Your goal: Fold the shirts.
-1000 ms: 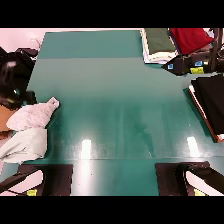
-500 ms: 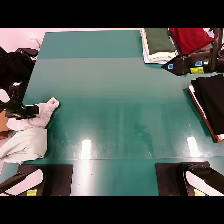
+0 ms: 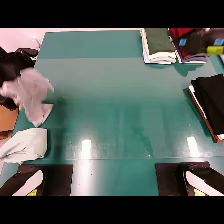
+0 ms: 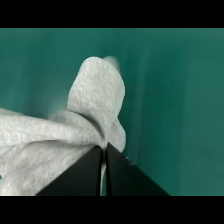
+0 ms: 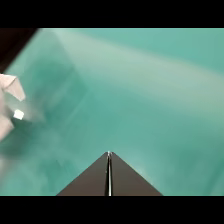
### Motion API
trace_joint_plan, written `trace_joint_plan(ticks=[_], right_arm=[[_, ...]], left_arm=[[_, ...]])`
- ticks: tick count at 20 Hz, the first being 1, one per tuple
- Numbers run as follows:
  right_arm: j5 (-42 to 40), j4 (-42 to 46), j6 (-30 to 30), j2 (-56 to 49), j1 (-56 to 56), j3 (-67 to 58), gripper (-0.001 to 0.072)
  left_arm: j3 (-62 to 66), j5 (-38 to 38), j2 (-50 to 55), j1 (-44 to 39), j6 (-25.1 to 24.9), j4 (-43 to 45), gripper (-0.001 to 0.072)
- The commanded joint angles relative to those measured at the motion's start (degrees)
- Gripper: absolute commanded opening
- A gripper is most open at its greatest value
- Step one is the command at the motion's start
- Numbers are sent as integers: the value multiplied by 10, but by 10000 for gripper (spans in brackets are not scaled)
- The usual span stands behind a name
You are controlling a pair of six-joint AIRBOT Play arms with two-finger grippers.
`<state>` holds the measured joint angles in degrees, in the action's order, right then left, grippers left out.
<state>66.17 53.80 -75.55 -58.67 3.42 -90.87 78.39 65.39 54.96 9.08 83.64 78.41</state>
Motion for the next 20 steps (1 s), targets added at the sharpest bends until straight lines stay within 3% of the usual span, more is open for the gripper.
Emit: trace_joint_plan(ticks=[1,8,11,12,13,14,16,20], right_arm=[[-26,4,-1,0,-1,-69,15],[-26,2,-25,0,-84,-146,15],[8,2,-31,0,-114,-145,14],[21,2,-31,0,-120,-145,15],[29,2,-31,0,-122,-144,14],[33,2,-31,0,-122,-144,15],[36,1,-31,0,-122,-144,15],[55,2,-31,0,-122,-144,15]], left_arm=[[136,14,-16,-121,-16,-37,20],[167,-62,79,-464,-17,9,20],[167,-71,182,-562,-62,8,26],[167,-85,212,-580,-61,4,162],[167,-102,240,-588,-59,-6,461],[169,-112,261,-586,-54,-15,497],[169,-111,283,-558,-34,-14,497],[161,-54,312,-421,31,-42,497]])
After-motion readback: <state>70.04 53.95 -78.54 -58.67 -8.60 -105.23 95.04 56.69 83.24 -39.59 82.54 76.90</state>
